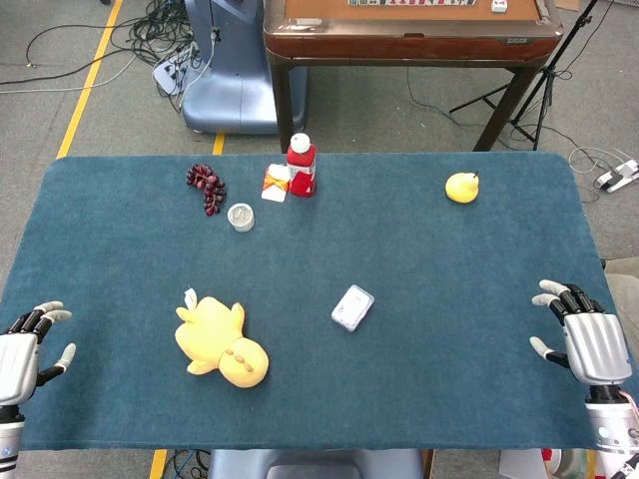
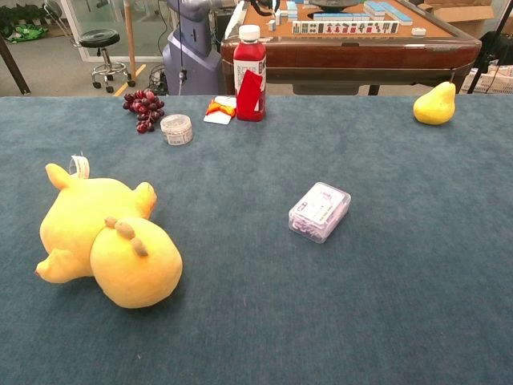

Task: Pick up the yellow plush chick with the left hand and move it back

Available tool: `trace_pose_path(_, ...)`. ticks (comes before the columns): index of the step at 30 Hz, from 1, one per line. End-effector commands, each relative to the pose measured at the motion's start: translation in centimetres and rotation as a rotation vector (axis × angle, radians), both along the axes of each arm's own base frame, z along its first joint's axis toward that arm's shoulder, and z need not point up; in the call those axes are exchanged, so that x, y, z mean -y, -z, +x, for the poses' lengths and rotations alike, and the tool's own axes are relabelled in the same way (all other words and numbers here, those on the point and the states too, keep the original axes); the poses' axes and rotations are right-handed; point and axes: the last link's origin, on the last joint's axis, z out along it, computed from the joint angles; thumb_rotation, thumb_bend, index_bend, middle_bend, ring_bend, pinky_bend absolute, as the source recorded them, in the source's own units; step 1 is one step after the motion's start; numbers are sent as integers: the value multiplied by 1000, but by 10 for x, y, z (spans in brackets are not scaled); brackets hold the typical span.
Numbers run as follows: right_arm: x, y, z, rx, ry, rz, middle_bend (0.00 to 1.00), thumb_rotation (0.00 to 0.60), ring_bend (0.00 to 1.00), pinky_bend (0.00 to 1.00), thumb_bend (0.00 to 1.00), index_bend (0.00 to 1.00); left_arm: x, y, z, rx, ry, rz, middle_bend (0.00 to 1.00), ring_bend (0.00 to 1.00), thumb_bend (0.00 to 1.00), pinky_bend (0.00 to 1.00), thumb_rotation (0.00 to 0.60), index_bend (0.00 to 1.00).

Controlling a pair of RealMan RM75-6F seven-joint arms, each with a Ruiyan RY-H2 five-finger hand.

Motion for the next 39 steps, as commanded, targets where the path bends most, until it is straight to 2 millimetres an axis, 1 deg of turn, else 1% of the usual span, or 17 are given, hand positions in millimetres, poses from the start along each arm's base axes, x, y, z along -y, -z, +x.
trace_pose_path(1, -1, -2, 3, 23, -27, 2, 255, 600, 207, 446, 0, 375, 0, 4, 1, -4, 5, -5, 277, 329, 314, 559, 600, 353)
trace_pose_path(5, -1, -6, 5, 43, -44, -12, 255, 600, 206, 446, 0, 375, 1, 3, 1, 13, 14, -2, 277, 328, 313, 559, 600, 341)
trace_pose_path(10, -8, -10, 6, 61, -62, -19, 255, 600, 207, 446, 0, 375, 1, 5, 3, 4, 36, 7, 277, 328, 307, 559, 600, 331)
trace_pose_path(11, -10, -11, 6, 63, -64, -22, 255, 600, 207, 446, 0, 375, 1, 7, 3, 2, 40, 3, 277, 328, 282, 559, 600, 330)
trace_pose_path(14, -12, -14, 7, 71, -73, -29, 255, 600, 206, 446, 0, 375, -2, 11, 4, -21, 64, 3, 276, 321, 139, 559, 600, 294)
trace_pose_path(15, -13, -15, 8, 76, -77, -32, 255, 600, 207, 446, 0, 375, -3, 12, 5, -30, 78, 12, 266, 311, 90, 559, 600, 261)
trace_pose_path(17, -14, -17, 8, 84, -85, -39, 255, 600, 206, 446, 0, 375, -4, 14, 6, -58, 110, 31, 221, 280, 47, 554, 600, 184)
trace_pose_path(18, -15, -17, 8, 85, -86, -40, 256, 600, 206, 446, 0, 375, -4, 15, 6, -60, 113, 33, 165, 239, 36, 533, 600, 117)
trace_pose_path(19, -15, -18, 8, 88, -88, -41, 256, 600, 206, 446, 0, 375, -5, 16, 7, -75, 129, 38, 125, 204, 30, 510, 600, 75)
trace_pose_path(20, -17, -20, 8, 93, -91, -43, 256, 600, 207, 446, 0, 375, -6, 19, 10, -101, 168, 35, 65, 142, 22, 462, 600, 26)
trace_pose_path(21, -19, -22, 8, 99, -97, -49, 256, 600, 207, 446, 0, 375, -6, 23, 13, -131, 211, 22, 26, 82, 13, 407, 600, 5)
trace_pose_path(22, -20, -23, 9, 103, -101, -53, 256, 600, 206, 446, 0, 375, -7, 24, 14, -147, 230, 15, 11, 50, 8, 370, 600, 0)
trace_pose_path(23, -21, -24, 9, 107, -105, -56, 256, 600, 206, 446, 0, 375, -7, 26, 15, -163, 246, 6, 0, 13, 2, 303, 600, 0)
trace_pose_path(26, -24, -27, 9, 121, -116, -63, 257, 600, 207, 446, 0, 375, -11, 32, 17, -200, 274, -24, 0, 0, 0, 172, 600, 0)
trace_pose_path(28, -25, -29, 8, 126, -119, -66, 258, 600, 207, 446, 0, 375, -14, 35, 19, -217, 291, -38, 0, 0, 0, 134, 600, 0)
trace_pose_path(37, -28, -33, 8, 146, -128, -66, 260, 600, 207, 446, 0, 375, -20, 56, 33, -183, 354, -137, 0, 0, 0, 69, 600, 0)
trace_pose_path(39, -28, -33, 8, 149, -130, -64, 261, 600, 206, 446, 0, 375, -20, 61, 36, -195, 363, -162, 0, 0, 0, 37, 600, 0)
